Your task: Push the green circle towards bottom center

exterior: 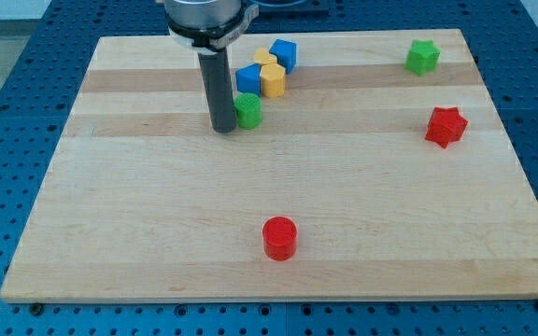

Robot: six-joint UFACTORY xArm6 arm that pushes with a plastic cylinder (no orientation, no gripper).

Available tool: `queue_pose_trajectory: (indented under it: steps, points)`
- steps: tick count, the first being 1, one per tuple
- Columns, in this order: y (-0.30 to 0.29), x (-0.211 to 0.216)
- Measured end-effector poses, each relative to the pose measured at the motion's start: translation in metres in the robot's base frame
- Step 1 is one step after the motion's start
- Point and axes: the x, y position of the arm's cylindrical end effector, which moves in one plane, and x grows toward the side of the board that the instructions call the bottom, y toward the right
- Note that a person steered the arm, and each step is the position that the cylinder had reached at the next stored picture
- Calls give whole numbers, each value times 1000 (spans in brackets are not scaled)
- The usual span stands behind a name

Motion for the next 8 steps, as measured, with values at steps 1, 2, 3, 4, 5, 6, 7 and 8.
queue_pose_trajectory:
  steps: [1, 2, 3, 4, 5, 6, 7, 8]
  points:
    - [-30, -1]
    - [-57, -35]
    - [-27, -74]
    - [-14, -62]
    - [3, -48]
    - [46, -39]
    - [90, -27]
    - [96, 9]
